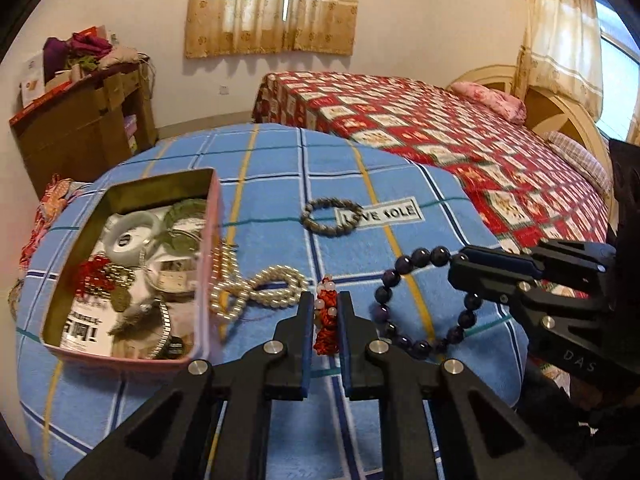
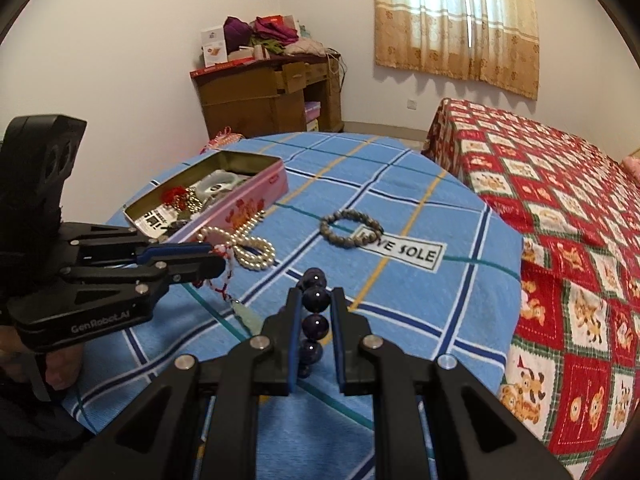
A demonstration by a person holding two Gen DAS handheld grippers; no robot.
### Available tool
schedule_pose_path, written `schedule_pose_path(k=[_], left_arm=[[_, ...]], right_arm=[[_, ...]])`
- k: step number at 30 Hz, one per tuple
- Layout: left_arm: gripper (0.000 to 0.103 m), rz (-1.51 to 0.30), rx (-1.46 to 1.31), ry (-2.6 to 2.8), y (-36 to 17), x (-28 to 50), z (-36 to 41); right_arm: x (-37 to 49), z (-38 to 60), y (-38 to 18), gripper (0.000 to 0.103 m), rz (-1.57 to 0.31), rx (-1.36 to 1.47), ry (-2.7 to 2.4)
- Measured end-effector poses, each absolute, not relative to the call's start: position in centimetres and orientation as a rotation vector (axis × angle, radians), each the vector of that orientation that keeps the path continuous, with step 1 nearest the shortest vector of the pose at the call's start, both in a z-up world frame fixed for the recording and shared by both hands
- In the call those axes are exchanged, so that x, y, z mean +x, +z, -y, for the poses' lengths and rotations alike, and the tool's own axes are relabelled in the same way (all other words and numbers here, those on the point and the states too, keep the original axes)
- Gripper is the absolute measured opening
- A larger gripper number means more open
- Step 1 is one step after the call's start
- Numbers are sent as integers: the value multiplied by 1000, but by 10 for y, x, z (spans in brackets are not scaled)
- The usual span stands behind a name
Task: Organize jewelry
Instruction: 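Lift the ornament and purple bracelet and carry both over the tin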
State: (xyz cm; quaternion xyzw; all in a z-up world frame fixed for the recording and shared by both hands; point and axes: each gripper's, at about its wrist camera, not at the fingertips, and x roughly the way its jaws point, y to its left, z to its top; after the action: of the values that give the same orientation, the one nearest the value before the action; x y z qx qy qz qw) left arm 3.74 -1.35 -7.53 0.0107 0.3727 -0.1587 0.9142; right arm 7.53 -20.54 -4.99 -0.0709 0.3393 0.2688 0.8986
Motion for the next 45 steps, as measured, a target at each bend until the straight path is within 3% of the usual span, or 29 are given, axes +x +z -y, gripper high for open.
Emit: schedule_pose_path(k=[31,45], left_arm=[[10,-560,-82,-131,6,43,-83],[10,-590,-98,-63,-9,66,-109]], right_arm=[[95,119,7,16,-565,-223,695],[110,80,20,16,-533,-242,751]])
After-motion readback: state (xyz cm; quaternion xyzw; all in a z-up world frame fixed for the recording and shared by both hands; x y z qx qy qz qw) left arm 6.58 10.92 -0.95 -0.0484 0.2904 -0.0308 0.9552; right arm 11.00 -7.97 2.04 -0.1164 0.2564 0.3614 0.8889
